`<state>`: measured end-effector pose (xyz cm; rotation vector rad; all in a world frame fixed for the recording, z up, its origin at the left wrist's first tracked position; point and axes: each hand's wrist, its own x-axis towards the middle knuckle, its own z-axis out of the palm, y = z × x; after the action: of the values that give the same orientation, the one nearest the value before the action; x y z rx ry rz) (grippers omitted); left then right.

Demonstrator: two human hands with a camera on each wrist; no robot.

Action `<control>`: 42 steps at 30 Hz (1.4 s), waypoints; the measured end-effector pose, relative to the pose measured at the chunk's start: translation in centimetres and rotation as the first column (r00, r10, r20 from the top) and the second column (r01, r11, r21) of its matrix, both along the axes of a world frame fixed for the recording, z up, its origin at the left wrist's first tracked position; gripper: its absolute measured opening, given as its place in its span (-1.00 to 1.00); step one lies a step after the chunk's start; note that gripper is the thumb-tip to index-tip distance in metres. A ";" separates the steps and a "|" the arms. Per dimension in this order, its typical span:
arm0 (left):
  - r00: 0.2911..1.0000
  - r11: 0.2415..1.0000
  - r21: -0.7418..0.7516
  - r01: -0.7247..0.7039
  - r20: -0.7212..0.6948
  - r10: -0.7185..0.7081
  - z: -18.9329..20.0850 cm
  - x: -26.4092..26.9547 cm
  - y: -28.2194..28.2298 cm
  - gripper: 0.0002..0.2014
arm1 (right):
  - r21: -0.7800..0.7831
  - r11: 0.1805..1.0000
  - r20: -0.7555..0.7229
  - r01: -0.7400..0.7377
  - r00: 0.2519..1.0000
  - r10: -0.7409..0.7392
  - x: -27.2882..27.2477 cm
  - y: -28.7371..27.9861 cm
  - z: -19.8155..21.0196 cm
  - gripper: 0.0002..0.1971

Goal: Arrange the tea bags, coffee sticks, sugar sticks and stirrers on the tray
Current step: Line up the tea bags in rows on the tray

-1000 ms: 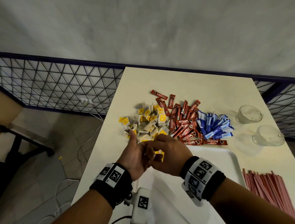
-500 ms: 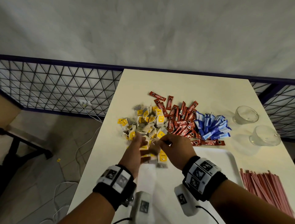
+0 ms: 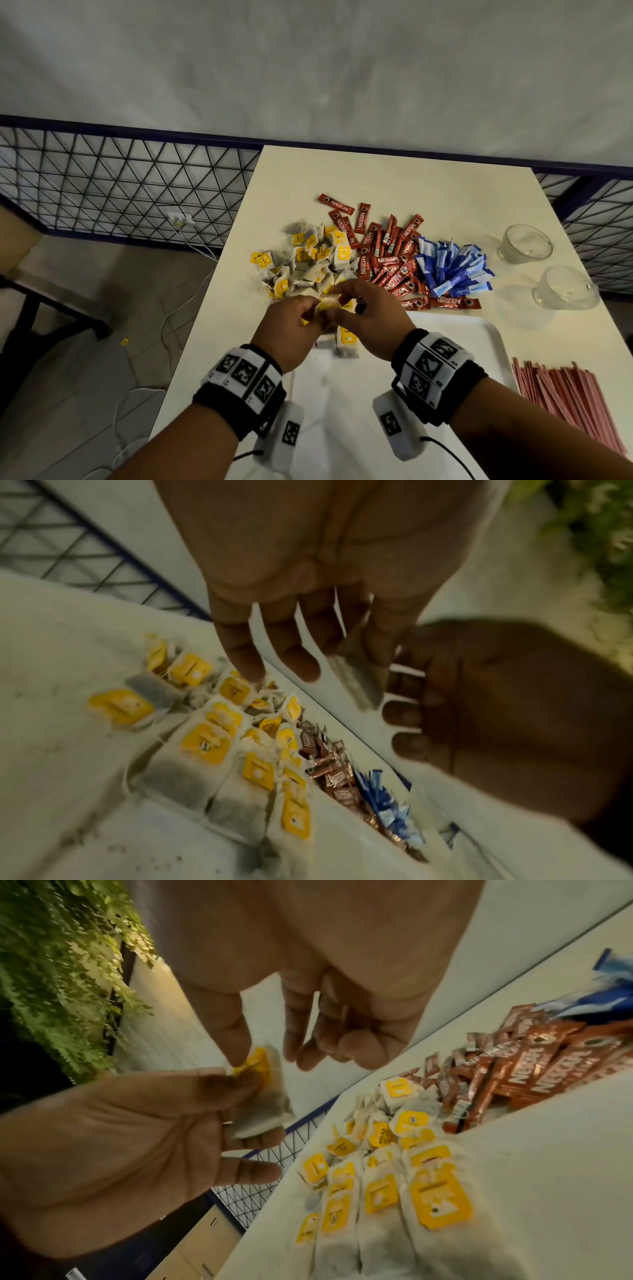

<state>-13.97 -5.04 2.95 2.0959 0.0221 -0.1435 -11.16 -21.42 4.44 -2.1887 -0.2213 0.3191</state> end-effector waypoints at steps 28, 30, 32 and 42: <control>0.966 0.717 0.692 0.077 -0.230 0.118 -5.1 -0.8 -1.2 -0.77 | -0.364 0.909 -0.088 -0.203 0.979 0.183 -1.2 -3.1 -7.9 -0.74; 0.984 0.679 0.726 0.110 -0.174 0.027 -5.0 -1.1 -0.8 -0.73 | -0.368 0.905 -0.063 -0.211 0.977 0.202 -1.3 -3.3 -7.9 -0.73; 0.978 0.628 0.751 0.201 -0.187 -0.090 -5.1 -1.2 -0.7 -0.69 | -0.373 0.898 -0.037 -0.233 0.971 0.237 -1.4 -3.4 -7.8 -0.74; 0.961 0.583 0.765 0.275 -0.210 -0.178 -5.5 -0.9 -1.2 -0.57 | -0.393 0.880 -0.008 -0.267 0.958 0.287 -1.4 -3.6 -8.1 -0.73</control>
<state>-14.84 -6.25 -2.54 2.9915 -0.1485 -0.4858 -12.61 -24.99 -3.67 -2.5656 -0.5437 0.5044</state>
